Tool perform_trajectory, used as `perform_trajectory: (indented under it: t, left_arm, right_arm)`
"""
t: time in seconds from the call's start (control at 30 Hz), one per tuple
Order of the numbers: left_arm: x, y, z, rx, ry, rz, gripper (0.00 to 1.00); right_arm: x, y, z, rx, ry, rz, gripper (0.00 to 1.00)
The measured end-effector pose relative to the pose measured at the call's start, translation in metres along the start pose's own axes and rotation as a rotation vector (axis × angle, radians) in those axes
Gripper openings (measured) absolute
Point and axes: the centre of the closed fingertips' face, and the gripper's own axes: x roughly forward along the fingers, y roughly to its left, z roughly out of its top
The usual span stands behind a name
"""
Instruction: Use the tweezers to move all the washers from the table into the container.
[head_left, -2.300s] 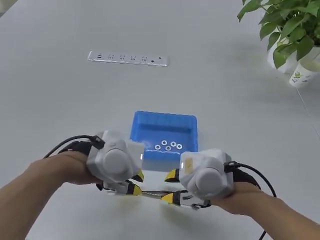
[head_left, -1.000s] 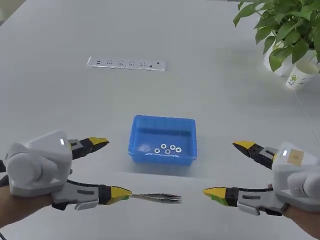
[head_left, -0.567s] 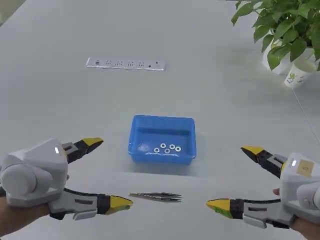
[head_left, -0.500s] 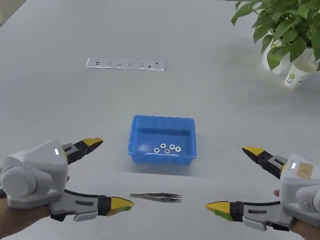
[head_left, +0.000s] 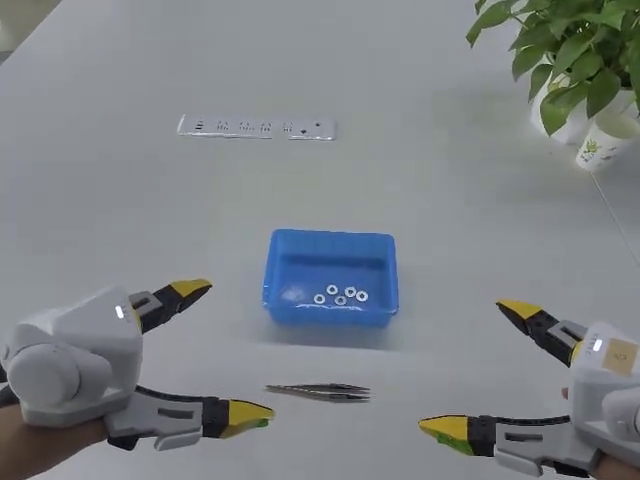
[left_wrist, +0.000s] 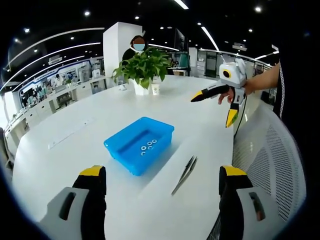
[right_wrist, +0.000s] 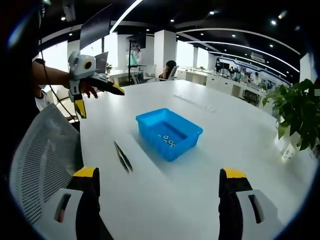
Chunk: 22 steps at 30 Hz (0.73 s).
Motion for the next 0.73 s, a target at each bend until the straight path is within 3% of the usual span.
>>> perform_trajectory:
  t: [0.73]
  left_arm:
    - [-0.0027,0.0028,0.0006,0.012,-0.005,0.017,0.99]
  right_arm:
    - [0.0004,-0.0002,-0.0005,-0.009,0.002,-0.001,1.00]
